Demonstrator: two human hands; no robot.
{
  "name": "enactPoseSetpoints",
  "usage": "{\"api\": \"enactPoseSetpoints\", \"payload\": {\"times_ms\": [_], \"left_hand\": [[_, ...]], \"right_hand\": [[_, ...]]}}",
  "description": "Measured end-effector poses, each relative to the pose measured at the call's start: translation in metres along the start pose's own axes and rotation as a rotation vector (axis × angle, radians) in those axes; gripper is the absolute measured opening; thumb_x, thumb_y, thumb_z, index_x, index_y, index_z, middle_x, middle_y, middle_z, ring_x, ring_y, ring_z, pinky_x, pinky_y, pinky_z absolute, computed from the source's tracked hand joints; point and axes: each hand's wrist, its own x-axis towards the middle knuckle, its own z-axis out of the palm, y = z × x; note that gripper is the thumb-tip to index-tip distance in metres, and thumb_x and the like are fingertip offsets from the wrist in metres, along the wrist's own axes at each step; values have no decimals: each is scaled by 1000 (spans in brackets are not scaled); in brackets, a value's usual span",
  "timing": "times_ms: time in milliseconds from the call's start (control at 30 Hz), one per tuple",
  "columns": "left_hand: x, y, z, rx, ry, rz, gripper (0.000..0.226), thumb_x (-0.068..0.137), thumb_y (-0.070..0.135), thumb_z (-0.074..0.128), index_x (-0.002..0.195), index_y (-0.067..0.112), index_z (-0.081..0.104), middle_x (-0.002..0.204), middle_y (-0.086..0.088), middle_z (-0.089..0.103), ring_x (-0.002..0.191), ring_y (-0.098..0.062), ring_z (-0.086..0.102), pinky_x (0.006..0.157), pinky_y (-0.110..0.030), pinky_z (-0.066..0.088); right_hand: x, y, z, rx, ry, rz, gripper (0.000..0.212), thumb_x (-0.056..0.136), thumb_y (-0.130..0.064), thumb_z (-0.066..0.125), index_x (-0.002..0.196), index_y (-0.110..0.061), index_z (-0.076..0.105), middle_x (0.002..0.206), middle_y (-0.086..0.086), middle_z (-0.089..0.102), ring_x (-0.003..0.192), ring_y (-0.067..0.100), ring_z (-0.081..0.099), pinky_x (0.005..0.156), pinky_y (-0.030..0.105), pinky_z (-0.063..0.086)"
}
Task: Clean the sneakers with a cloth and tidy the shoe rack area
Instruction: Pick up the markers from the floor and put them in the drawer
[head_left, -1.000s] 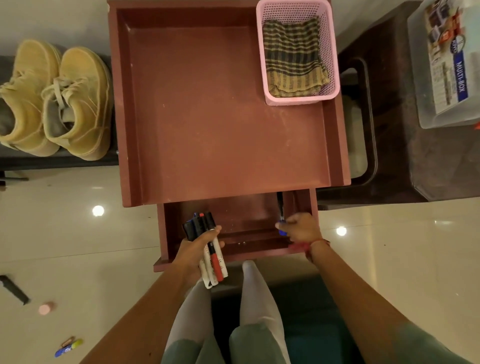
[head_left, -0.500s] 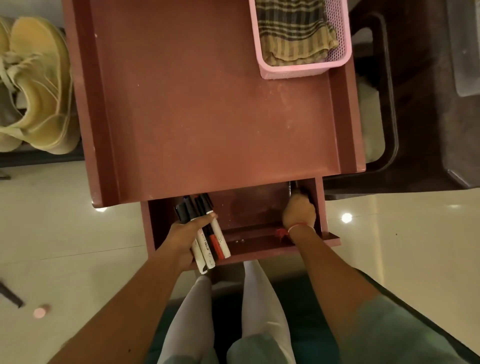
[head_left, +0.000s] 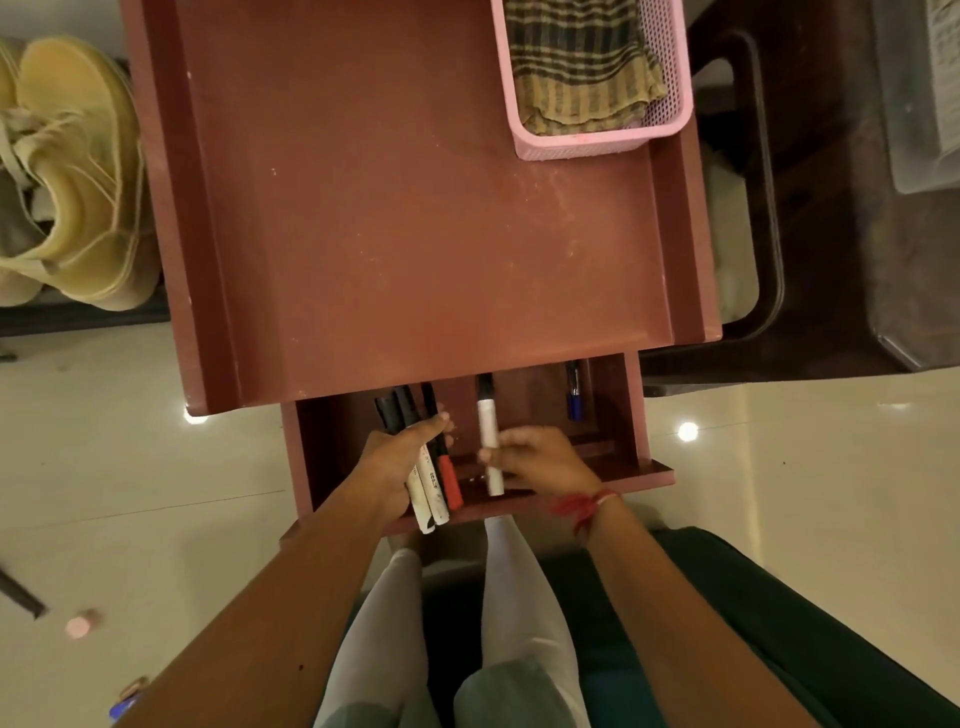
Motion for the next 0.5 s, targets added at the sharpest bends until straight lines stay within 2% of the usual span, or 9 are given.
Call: {"api": "enactPoseSetpoints", "payload": {"times_ms": [33, 100, 167, 233, 300, 400, 500], "left_hand": [[0, -1, -2, -8, 3, 19, 6, 82, 18, 73, 85, 13, 72, 84, -4, 74, 78, -17, 68, 67, -30, 50], [1, -2, -6, -1, 9, 44, 6, 83, 18, 73, 86, 13, 71, 87, -4, 75, 82, -17, 70, 76, -33, 52], [0, -4, -8, 11, 13, 56, 10, 84, 19, 72, 92, 13, 70, 92, -5, 75, 88, -18, 70, 80, -34, 52], [0, -6, -11, -16, 17, 46, 13, 84, 18, 71, 95, 12, 69, 95, -7, 75, 90, -20, 70, 79, -35, 51], [2, -8, -13, -42, 42, 13, 21, 81, 20, 75, 98, 10, 69, 97, -11, 73, 89, -26, 69, 77, -37, 53], [6, -10, -16, 10, 97, -39, 40, 74, 28, 80, 104, 7, 65, 98, -16, 67, 91, -34, 64, 82, -44, 51], [7, -10, -16, 24, 103, -34, 44, 71, 29, 82, 104, 6, 64, 96, -14, 64, 90, -32, 61, 82, -43, 48]], "right_hand": [[6, -1, -12, 6, 94, 29, 20, 81, -7, 68, 100, -5, 65, 99, 11, 67, 87, 20, 66, 75, 29, 56], [22, 0, -35, -200, 398, 30, 26, 78, -11, 72, 103, -5, 66, 104, 11, 67, 92, 23, 64, 84, 31, 52], [37, -2, -51, -499, 596, -11, 25, 78, -16, 73, 101, -5, 68, 102, 11, 68, 91, 24, 64, 76, 27, 46], [51, -5, -56, -681, 655, -42, 22, 79, -18, 72, 96, -5, 67, 98, 14, 69, 88, 27, 65, 69, 26, 45], [62, -9, -57, -800, 697, -55, 24, 80, -20, 72, 96, -4, 64, 97, 16, 68, 91, 32, 65, 71, 32, 50], [73, -10, -54, -1032, 702, -20, 32, 83, -24, 68, 105, -3, 59, 103, 17, 66, 98, 33, 64, 77, 37, 53], [78, -9, -52, -1185, 723, -4, 26, 89, -23, 61, 107, -4, 59, 105, 15, 66, 99, 31, 64, 77, 37, 53]]}}
